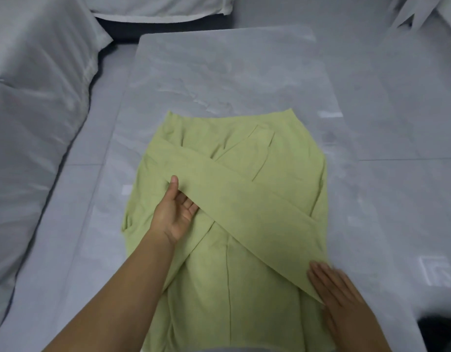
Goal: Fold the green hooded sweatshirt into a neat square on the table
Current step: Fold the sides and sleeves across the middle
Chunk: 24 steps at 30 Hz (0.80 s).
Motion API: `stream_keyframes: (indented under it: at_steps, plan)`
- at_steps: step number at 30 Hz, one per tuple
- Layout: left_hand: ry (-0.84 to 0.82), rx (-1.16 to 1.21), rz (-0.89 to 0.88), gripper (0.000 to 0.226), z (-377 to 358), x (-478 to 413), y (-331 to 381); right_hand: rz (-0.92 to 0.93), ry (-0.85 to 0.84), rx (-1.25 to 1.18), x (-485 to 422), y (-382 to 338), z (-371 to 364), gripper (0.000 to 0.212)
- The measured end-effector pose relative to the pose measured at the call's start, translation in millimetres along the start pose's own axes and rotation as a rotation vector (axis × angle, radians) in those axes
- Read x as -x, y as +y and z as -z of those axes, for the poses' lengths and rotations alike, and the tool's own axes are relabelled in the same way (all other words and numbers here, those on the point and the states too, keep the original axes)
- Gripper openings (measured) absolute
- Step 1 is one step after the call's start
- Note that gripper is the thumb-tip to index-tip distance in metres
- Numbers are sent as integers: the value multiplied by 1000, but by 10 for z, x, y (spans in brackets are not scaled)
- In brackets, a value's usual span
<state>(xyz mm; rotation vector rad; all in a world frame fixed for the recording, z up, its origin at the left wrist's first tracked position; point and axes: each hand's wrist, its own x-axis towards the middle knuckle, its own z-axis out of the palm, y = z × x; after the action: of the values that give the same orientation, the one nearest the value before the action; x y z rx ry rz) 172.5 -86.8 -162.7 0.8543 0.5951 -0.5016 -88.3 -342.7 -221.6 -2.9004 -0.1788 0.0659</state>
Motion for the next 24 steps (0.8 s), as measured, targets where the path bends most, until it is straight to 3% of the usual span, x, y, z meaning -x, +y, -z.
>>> stream_keyframes:
  at_steps: [4,8,12,16,19,21,24]
  plan:
    - [28,-13,-4,40,12,-149,70,41,-70,53,134,149,185,57]
    - [55,-29,-16,32,56,-256,77,-55,61,-117,-164,60,280,51]
    - [227,-179,-39,18,11,-387,142,-210,135,-139,-870,-91,242,56]
    - [307,-256,-202,37,7,-517,319,-294,60,-60,-1271,-101,62,67]
    - [319,-370,-156,14,212,-522,354,-306,-9,28,-1284,-100,-27,68]
    - [288,-320,-92,26,330,-545,366,-316,-20,56,-1240,-69,-40,66]
    - [336,-411,-111,11,268,-542,432,-313,-26,90,-1161,26,-34,67]
